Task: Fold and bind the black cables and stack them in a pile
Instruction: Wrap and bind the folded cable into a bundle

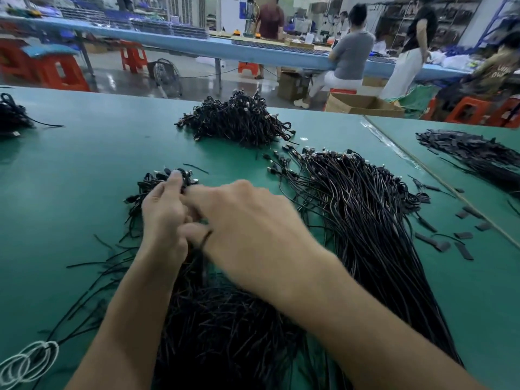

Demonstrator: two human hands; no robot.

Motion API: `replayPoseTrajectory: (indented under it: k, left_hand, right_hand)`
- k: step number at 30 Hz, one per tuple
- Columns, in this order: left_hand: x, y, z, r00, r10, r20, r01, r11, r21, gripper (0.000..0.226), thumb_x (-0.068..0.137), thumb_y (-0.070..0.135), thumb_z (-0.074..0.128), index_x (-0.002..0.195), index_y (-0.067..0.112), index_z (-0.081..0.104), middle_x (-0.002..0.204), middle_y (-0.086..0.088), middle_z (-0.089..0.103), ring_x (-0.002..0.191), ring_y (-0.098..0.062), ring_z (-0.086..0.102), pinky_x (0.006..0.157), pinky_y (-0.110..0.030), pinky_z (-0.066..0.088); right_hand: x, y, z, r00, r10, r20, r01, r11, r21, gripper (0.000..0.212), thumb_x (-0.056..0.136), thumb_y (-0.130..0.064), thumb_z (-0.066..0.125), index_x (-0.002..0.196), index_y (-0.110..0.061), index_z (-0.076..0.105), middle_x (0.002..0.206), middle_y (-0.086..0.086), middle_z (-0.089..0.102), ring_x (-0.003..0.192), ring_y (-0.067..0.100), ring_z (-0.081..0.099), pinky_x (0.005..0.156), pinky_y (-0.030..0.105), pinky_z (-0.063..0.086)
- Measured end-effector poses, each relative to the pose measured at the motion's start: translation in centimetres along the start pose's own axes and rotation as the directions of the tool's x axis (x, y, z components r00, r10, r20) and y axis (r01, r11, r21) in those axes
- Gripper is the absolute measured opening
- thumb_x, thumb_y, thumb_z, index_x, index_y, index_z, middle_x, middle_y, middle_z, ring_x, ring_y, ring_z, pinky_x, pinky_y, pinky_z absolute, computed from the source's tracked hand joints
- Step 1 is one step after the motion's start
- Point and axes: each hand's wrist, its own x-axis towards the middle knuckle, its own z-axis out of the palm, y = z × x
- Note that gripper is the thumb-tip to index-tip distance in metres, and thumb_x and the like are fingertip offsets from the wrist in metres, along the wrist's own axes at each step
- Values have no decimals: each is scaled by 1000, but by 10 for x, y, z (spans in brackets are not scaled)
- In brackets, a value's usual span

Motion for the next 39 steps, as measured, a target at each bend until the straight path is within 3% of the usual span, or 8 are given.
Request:
replayPoseTrajectory:
  k: [8, 15, 21, 25, 31, 33, 34, 39]
  left_hand:
    - [-13, 0, 10, 940, -30, 341, -111, 915, 387, 44, 102, 39, 50, 66, 15, 44, 53, 9, 36, 47, -9, 32, 53, -29, 33]
    - [-18, 0, 9, 913, 116, 390, -339, 746, 573, 44, 102, 40, 48, 71, 10, 51, 38, 11, 31, 36, -5, 24, 42, -21, 24]
    - [-34, 13, 16, 861, 118, 495, -367, 817, 444, 40, 95, 47, 52, 65, 22, 57, 46, 13, 35, 45, -8, 30, 49, -25, 31]
    - [-47, 21, 21, 825, 149, 546, -337, 904, 263, 39, 94, 47, 51, 59, 30, 57, 51, 9, 35, 47, -10, 31, 47, -28, 32]
    - [-47, 28, 16, 869, 81, 489, -348, 802, 485, 49, 91, 58, 49, 59, 22, 56, 53, 17, 29, 47, -4, 24, 54, -30, 38]
    - [-53, 29, 17, 766, -153, 624, -274, 801, 532, 52, 87, 63, 46, 59, 22, 60, 59, 22, 29, 82, -23, 38, 70, -28, 56]
    - [-56, 29, 17, 678, -257, 689, -243, 807, 539, 53, 88, 64, 44, 60, 23, 62, 56, 22, 31, 38, -17, 37, 56, -14, 38]
    - [-66, 30, 20, 329, -248, 911, 57, 968, 243, 42, 102, 42, 48, 77, 16, 70, 52, 11, 35, 42, -4, 28, 41, -15, 30]
  right_hand:
    - [-27, 122, -9, 686, 712, 151, -672, 699, -243, 38, 92, -32, 70, 122, -18, 50, 119, 10, 54, 99, 29, 59, 90, 45, 51]
    - [-42, 121, -10, 718, 316, 620, -412, 911, 13, 133, 59, -40, 94, 157, -40, 4, 159, -7, 29, 144, 11, 27, 119, 30, 24]
    - [-34, 93, 17, 865, 327, 380, -433, 869, 239, 117, 69, -76, 67, 158, -35, 3, 159, -6, 28, 142, 11, 32, 117, 38, 31]
    - [-32, 94, 36, 936, 305, 175, -350, 856, 381, 27, 92, -50, 64, 109, -30, 70, 102, -7, 68, 88, 6, 62, 84, 36, 55]
    - [-43, 118, 26, 866, 471, 168, -385, 413, 825, 34, 88, -48, 54, 83, -17, 66, 50, -4, 49, 44, 11, 47, 47, 24, 44]
    - [-42, 123, 25, 862, 507, 28, -302, 467, 831, 36, 91, -50, 49, 78, -21, 66, 53, -5, 34, 45, 9, 29, 45, 25, 28]
    - [-41, 123, 27, 864, 502, -37, -269, 522, 809, 36, 91, -51, 48, 75, -24, 65, 54, -6, 31, 46, 9, 26, 45, 28, 25]
    - [-44, 107, 34, 929, 368, 23, -282, 668, 689, 35, 87, -60, 47, 73, -35, 65, 57, 0, 42, 49, 18, 32, 45, 28, 27]
